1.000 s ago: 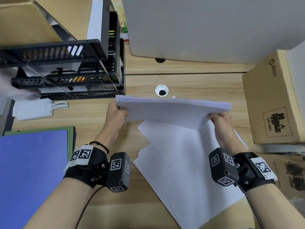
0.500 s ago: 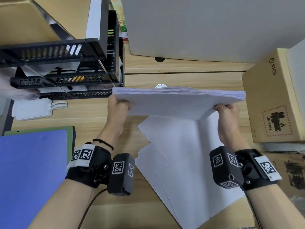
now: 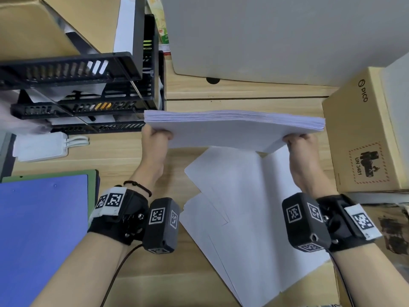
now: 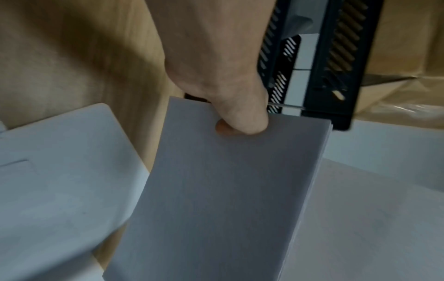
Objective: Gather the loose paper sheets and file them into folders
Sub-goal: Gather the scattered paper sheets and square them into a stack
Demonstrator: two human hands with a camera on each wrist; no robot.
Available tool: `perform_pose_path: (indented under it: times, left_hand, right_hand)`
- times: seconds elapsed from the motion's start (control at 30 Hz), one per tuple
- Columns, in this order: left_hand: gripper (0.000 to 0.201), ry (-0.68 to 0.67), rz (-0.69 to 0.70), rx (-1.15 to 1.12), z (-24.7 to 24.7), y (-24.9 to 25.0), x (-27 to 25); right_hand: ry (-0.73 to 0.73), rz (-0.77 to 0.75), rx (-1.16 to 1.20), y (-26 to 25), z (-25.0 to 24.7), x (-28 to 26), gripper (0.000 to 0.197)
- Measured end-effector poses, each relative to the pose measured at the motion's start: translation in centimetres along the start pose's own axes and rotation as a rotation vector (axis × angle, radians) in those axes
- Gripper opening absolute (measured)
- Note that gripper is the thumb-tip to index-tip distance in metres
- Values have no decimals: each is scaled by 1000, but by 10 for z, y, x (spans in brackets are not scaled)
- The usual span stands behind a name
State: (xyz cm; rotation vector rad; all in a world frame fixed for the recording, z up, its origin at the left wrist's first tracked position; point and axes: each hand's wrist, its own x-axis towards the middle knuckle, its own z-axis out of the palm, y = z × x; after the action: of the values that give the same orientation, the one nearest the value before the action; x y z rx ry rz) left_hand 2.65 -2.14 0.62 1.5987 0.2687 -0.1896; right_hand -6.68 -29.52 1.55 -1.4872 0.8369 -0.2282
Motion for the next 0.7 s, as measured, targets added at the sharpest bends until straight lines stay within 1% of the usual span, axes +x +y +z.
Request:
perform_pose_path:
  times: [0.07, 0.13, 0.17, 0.23, 0.27, 0.3, 0.37, 0.4, 0.47, 0.53, 0.57, 0.63, 0.7]
  left_hand:
    - [41, -72, -64, 62, -1, -14, 0]
    - [36, -156, -162, 129, -6, -30, 0]
    - [33, -179, -188, 154, -8, -35, 1]
    - [33, -205, -175, 190, -13, -40, 3]
    - [36, -220, -152, 203, -15, -39, 3]
    - [40, -239, -121, 213, -16, -36, 4]
    - [44, -280, -78, 232, -17, -28, 6]
    - [43, -303, -75, 240, -17, -25, 9]
    - [32, -347, -103, 236, -19, -21, 13]
    - [22, -343, -148, 176, -22, -21, 13]
    - [22, -326, -177, 137, -25, -23, 11]
    - [28, -302, -248, 29, -25, -30, 4]
    - [36, -332, -299, -82, -17, -37, -6]
  right_hand:
    - [-31, 73, -93, 15, 3, 1, 29]
    - [-78, 120, -166, 27, 3, 2, 24]
    - [-113, 112, -184, 28, 1, 4, 22]
    - [-192, 66, -228, 24, -4, 5, 17]
    - [-223, 47, -255, 19, -6, 4, 14]
    - [-229, 25, -282, 15, -7, 4, 14]
    - [-183, -26, -304, 10, -9, 3, 20]
    - [-144, -25, -280, 10, -10, 3, 20]
    - [-88, 14, -193, 15, -14, 2, 16]
    - [-50, 82, -76, 22, -19, -3, 10]
    - [-29, 109, -5, 26, -22, -5, 9]
    - [24, 167, 154, 32, -25, -12, 11]
    - [74, 234, 260, 39, -25, -18, 14]
